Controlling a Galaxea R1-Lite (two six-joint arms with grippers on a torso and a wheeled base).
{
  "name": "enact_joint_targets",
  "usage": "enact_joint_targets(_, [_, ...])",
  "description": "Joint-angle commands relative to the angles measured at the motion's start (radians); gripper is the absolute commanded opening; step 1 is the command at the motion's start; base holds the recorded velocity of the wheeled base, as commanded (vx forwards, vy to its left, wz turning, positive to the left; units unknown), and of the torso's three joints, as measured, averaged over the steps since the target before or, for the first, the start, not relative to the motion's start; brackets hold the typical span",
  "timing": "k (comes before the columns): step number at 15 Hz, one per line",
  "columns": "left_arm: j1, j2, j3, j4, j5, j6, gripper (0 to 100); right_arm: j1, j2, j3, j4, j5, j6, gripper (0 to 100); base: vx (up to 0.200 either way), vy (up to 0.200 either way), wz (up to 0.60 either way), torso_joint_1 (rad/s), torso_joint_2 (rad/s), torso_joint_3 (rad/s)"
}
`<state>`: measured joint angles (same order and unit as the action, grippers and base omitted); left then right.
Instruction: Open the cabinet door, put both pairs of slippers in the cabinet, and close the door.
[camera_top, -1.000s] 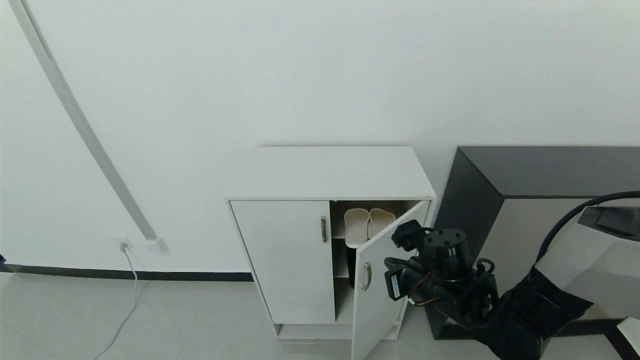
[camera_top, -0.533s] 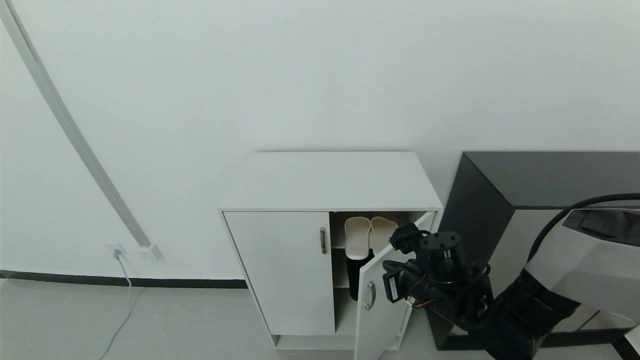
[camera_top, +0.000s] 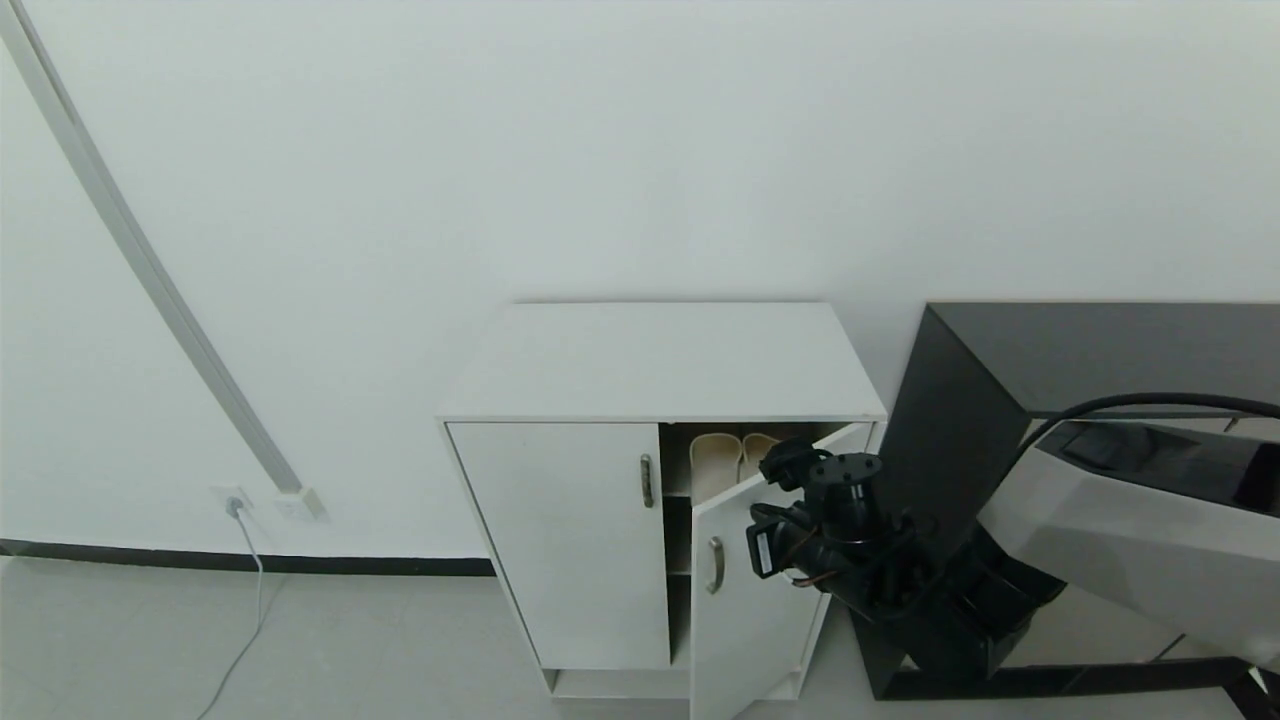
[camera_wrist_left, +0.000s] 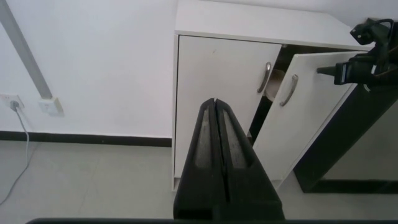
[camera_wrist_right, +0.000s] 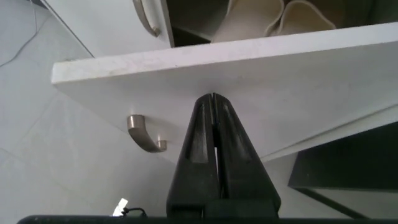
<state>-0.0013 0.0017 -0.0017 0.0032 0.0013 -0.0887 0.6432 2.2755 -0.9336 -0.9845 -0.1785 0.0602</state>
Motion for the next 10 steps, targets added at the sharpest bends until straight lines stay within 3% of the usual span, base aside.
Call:
enact_joint_targets(1, [0.001, 0.000, 0.000, 0.000, 0.000, -0.002, 0, -0.005, 0.061, -0.079, 0.004, -0.001, -0.005, 0, 0.000, 0.000, 0.00, 0.000, 0.00, 0.000])
enact_joint_targets(10, [0.001, 0.000, 0.000, 0.000, 0.000, 0.000, 0, -0.037, 0.140, -0.327, 0.162, -0.001, -0.007, 0, 0.000, 0.000, 0.00, 0.000, 0.00, 0.000])
